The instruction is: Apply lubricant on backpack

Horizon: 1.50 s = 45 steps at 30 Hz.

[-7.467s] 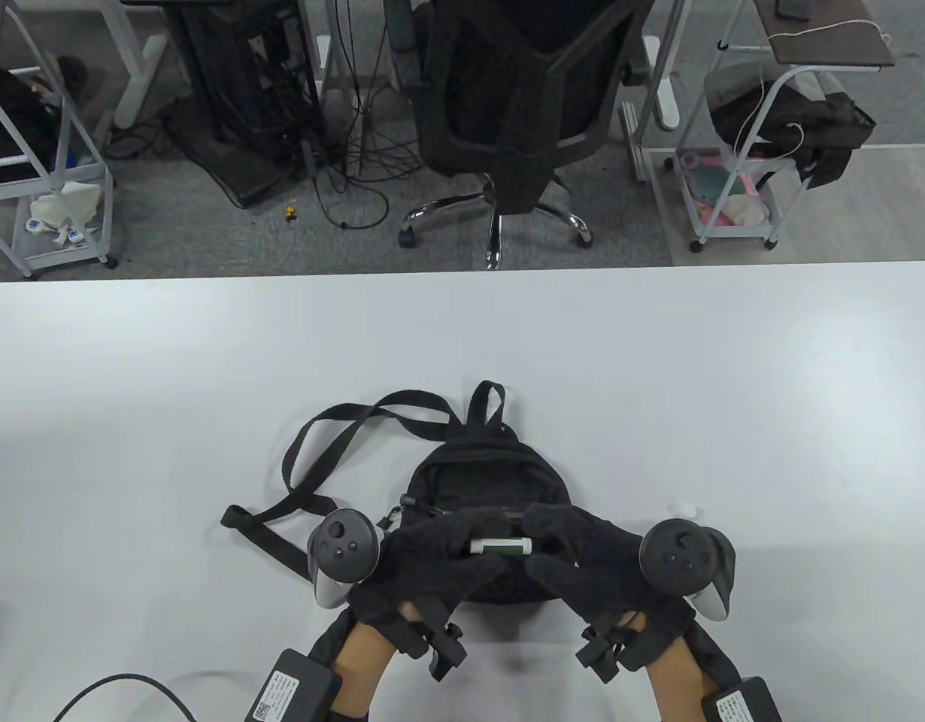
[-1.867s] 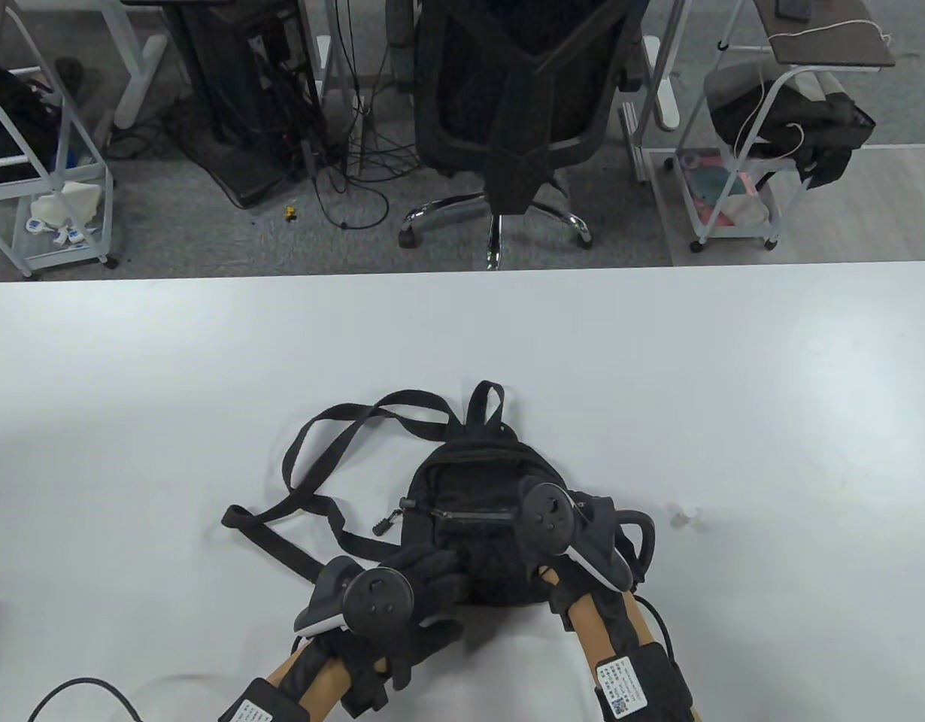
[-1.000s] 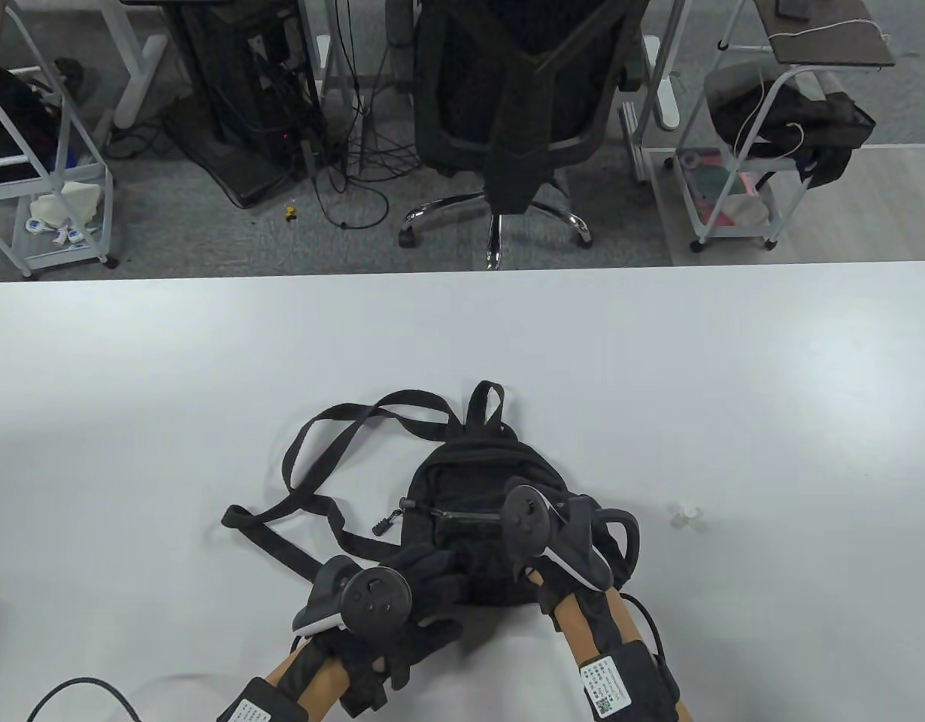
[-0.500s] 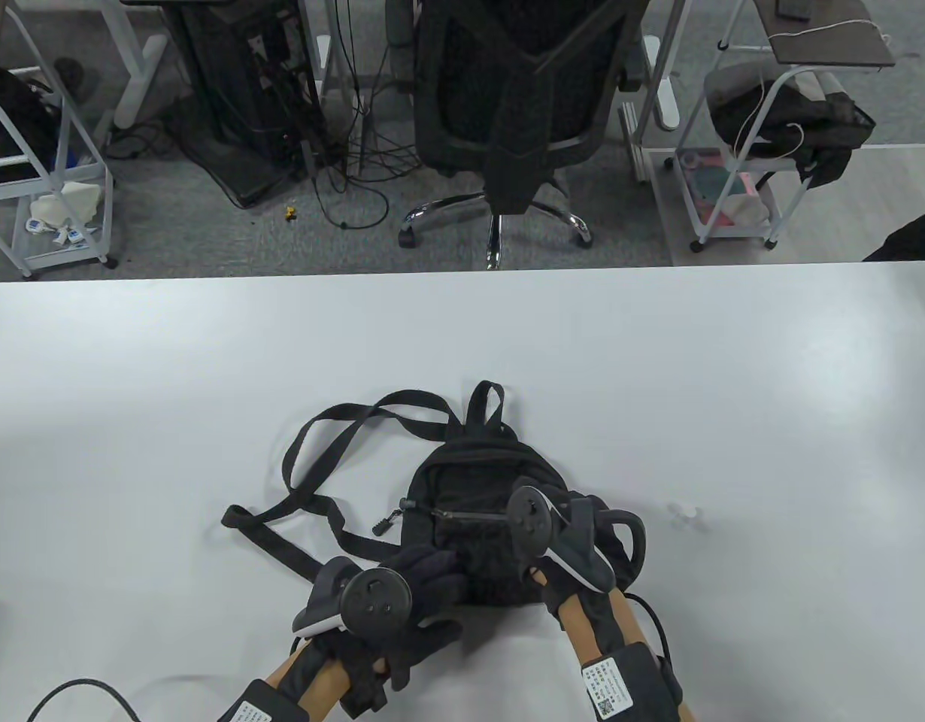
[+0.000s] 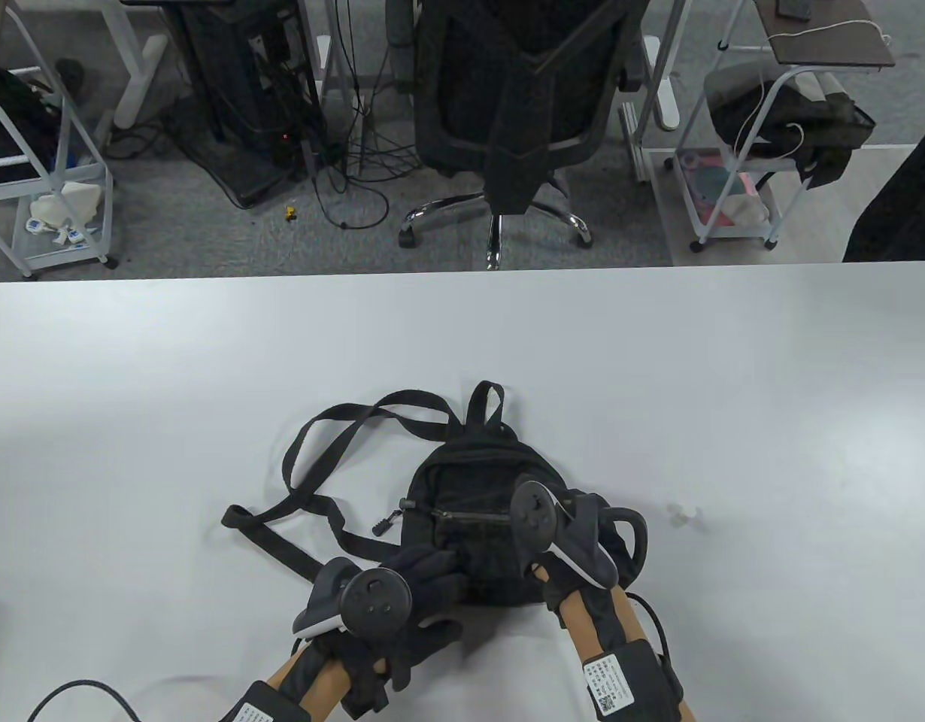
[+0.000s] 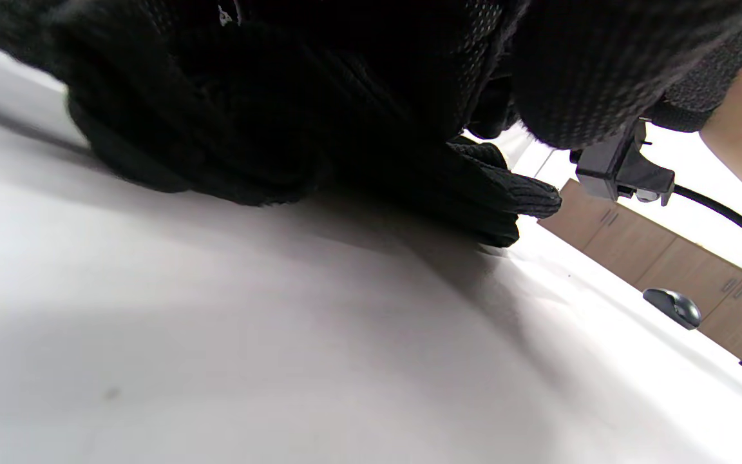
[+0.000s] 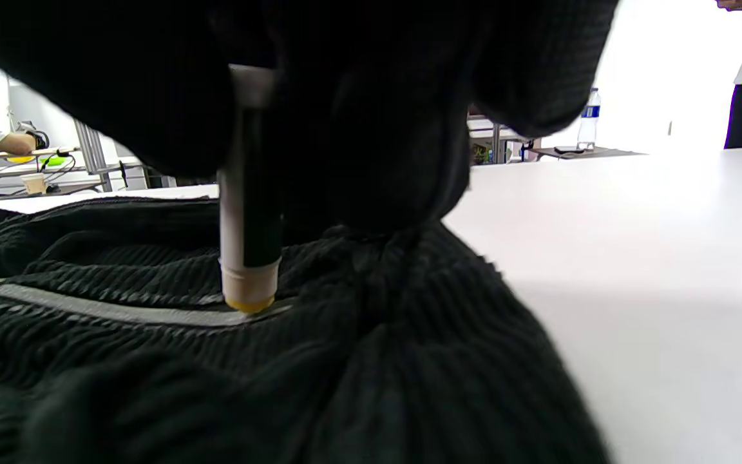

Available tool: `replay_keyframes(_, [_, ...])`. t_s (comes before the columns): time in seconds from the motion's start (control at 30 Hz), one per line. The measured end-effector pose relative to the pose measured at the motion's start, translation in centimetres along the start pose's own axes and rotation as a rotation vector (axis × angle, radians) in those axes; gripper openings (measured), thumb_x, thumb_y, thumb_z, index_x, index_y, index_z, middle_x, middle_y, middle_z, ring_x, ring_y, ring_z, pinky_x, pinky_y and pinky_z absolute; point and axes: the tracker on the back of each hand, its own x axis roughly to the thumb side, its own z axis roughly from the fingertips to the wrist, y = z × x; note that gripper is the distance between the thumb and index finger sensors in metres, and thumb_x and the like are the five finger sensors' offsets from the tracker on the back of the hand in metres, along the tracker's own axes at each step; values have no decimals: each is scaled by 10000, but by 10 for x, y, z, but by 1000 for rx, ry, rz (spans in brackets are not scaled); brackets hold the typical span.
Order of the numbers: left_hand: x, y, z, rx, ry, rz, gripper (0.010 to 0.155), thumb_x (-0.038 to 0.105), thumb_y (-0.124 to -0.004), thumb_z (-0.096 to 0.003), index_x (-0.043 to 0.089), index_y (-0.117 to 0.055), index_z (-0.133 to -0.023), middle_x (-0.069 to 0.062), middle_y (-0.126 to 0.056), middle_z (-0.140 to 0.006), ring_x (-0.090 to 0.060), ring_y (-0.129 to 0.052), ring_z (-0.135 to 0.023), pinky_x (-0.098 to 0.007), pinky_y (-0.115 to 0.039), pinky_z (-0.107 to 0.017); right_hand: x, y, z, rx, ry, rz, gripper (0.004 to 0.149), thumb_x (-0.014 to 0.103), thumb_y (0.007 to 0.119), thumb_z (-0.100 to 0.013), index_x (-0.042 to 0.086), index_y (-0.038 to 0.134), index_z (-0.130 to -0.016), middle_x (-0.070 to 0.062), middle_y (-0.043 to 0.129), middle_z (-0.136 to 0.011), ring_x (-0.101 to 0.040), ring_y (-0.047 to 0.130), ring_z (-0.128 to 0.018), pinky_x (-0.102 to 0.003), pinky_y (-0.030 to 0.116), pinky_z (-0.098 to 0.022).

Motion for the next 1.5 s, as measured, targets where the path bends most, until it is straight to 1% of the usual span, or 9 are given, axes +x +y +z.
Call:
replay_keyframes(0.1, [-2,0,1,1,-1,13,655,524,-825,-466,157,-773,-1007,-129,-618,-1115,-443,-582,-1005,-655,-563,-709,6,2,0,2,-14,25,443,484,899,-485,356,822,-901,45,982,-755,-156,1092,-521,-459,817,-561])
replay_keyframes(0.27, [-1,-1,1,2,3,8,653,524,-825,-465,157,-777,-1004,-131,-622,-1113,-444,-583,-1004,-655,-564,-710,1,-1,4,-12,-15,59,442,475,903,-481,347,831,-897,35,986,-749,-161,1094,-513,-464,819,-555])
replay_keyframes(0.43, [-1,-1,1,4,4,7,657,529,-821,-465,157,-776,-1005,-132,-619,-1114,-444,-581,-1004,-655,-561,-710,11,6,2,0,-31,47,445,485,899,-482,364,818,-903,53,980,-762,-149,1092,-530,-455,818,-567])
replay_keyframes(0.57, [-1,-1,1,4,5,16,652,526,-822,-466,159,-778,-1003,-128,-620,-1113,-440,-579,-1006,-653,-561,-712,8,1,5,-28,-30,102,445,484,902,-478,359,825,-898,49,984,-754,-151,1096,-520,-457,819,-564])
replay_keyframes(0.83, [-4,1,1,1,3,38,647,527,-821,-466,163,-783,-1000,-121,-631,-1110,-430,-590,-1003,-645,-570,-712,11,9,1,13,-36,39,444,486,898,-483,364,818,-902,55,982,-759,-144,1094,-530,-450,819,-569])
replay_keyframes(1.03, [-4,1,0,2,7,35,646,526,-821,-466,165,-781,-1000,-120,-628,-1111,-429,-587,-1003,-644,-568,-713,3,4,2,6,-18,56,442,480,903,-479,351,831,-895,43,990,-744,-150,1098,-511,-456,822,-558])
replay_keyframes(1.2, [-4,1,1,0,6,33,645,525,-821,-467,165,-781,-1001,-118,-627,-1111,-428,-586,-1004,-643,-569,-713,14,10,1,18,-40,36,439,485,898,-483,366,821,-898,54,983,-754,-143,1094,-526,-449,819,-568])
replay_keyframes(1.37, [-4,1,1,-1,7,35,644,526,-821,-467,167,-781,-1001,-116,-626,-1112,-425,-584,-1006,-642,-566,-715,9,6,3,5,-30,97,438,481,901,-479,357,831,-893,47,990,-744,-148,1098,-513,-456,822,-558])
replay_keyframes(1.5, [-4,1,0,0,6,28,646,527,-821,-466,167,-781,-1001,-117,-628,-1111,-428,-586,-1003,-643,-569,-713,17,12,2,17,-44,45,438,483,900,-481,366,823,-896,56,983,-755,-146,1094,-529,-452,818,-568])
